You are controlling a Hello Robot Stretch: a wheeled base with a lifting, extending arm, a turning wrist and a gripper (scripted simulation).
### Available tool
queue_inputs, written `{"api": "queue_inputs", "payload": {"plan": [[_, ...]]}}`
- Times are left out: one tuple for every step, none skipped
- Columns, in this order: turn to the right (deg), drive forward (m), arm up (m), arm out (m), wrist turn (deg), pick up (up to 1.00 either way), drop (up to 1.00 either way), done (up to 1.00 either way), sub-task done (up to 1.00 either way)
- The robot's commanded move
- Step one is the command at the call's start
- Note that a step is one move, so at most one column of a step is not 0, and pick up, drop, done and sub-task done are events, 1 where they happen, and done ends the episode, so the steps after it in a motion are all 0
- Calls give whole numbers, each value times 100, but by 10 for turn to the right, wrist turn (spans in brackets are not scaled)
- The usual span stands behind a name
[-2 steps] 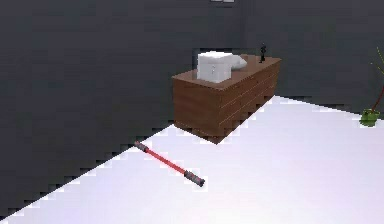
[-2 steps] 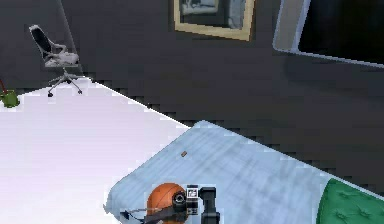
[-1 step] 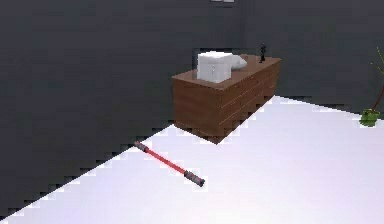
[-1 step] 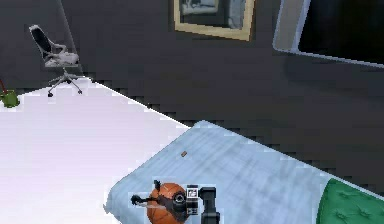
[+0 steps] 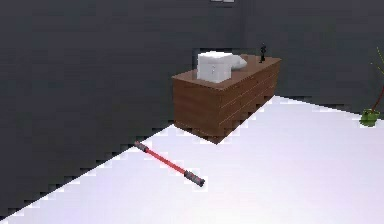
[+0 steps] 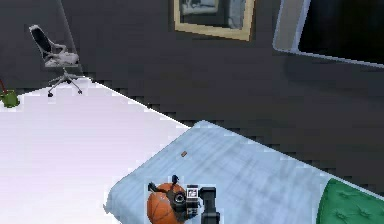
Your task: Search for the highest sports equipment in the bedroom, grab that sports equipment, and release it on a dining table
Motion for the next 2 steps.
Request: {"api": "queue_inputs", "payload": {"plan": [[0,0,-30,0,0,0,0,0,0],[0,0,0,0,0,100,0,0,0]]}}
